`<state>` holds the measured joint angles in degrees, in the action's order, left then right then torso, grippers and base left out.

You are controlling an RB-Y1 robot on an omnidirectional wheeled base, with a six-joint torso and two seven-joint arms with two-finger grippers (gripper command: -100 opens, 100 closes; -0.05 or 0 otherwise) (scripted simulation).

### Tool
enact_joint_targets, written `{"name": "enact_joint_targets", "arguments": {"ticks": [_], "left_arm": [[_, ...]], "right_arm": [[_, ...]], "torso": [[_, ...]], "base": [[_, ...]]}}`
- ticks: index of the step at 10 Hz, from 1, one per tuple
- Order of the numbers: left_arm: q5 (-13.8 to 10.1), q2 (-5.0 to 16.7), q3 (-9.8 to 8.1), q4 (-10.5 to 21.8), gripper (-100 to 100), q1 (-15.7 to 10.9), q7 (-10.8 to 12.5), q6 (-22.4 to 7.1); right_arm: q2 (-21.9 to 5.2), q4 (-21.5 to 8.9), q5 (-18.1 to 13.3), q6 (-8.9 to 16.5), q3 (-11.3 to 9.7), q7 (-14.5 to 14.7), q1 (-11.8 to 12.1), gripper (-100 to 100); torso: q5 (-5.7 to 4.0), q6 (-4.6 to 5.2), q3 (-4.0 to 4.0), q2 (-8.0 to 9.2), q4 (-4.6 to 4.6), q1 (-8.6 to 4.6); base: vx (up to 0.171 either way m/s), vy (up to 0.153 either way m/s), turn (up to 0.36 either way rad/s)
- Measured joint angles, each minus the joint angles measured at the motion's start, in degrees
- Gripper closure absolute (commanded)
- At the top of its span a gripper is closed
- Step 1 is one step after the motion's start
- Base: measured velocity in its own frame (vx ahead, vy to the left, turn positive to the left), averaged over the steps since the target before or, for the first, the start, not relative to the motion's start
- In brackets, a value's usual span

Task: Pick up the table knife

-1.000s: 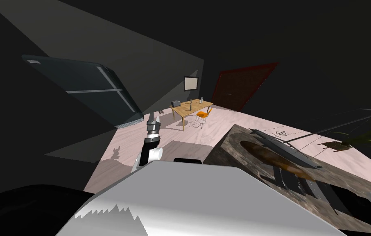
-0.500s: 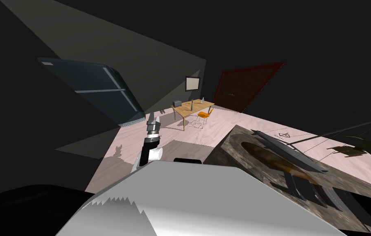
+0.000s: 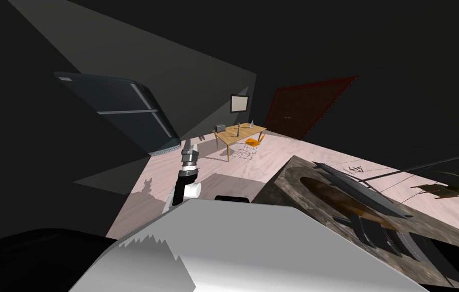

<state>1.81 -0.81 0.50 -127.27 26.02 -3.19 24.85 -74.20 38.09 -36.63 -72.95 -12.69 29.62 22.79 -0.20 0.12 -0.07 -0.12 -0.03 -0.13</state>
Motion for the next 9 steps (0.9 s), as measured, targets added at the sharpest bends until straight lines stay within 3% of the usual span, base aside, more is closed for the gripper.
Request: {"name": "enact_joint_targets", "arguments": {"ticks": [1, 3, 5, 6, 8, 9], "left_arm": [[0.0, 0.0, 0.0, 0.0, 0, 0.0, 0.0, 0.0], [0.0, 0.0, 0.0, 0.0, 0, 0.0, 0.0, 0.0], [0.0, 0.0, 0.01, 0.0, 0, 0.0, 0.0, 0.0], [0.0, 0.0, 0.0, 0.0, 0, 0.0, 0.0, 0.0], [0.0, 0.0, 0.0, 0.0, 0, 0.0, 0.0, 0.0], [0.0, 0.0, 0.0, 0.0, 0, 0.0, 0.0, 0.0]], "right_arm": [[0.0, 0.0, 0.0, 0.0, 0.0, 0.0, 0.0, 100], [0.0, 0.0, 0.0, 0.0, 0.0, 0.0, 0.0, -100], [-1.7, -1.0, -1.5, -0.5, -0.8, 0.5, 0.4, -100], [-2.9, 1.6, -1.3, 1.1, -0.4, 0.1, 3.3, -100], [-3.0, -0.8, -2.3, 0.8, -1.1, 0.5, 2.1, -100], [-3.0, -0.9, -2.4, 0.7, -1.2, 0.6, 2.1, 0]], "torso": [[-0.03, 0.0, 0.0, 0.0, 0.0, -0.05], [-0.04, 0.0, 0.0, 0.0, 0.0, -0.07], [0.05, 0.0, 0.0, 0.0, 0.0, 0.27], [0.04, 0.01, -0.02, -0.04, -0.01, 0.2], [-0.02, -0.01, -0.04, -0.06, -0.02, -0.04], [-0.04, -0.01, -0.02, -0.04, -0.01, -0.06]], "base": [[0.0, 0.0, 0.0], [-0.006, 0.033, -0.003], [0.012, 0.078, -0.006], [0.018, 0.02, -0.005], [0.006, 0.001, 0.002], [0.0, 0.0, 0.0]]}}
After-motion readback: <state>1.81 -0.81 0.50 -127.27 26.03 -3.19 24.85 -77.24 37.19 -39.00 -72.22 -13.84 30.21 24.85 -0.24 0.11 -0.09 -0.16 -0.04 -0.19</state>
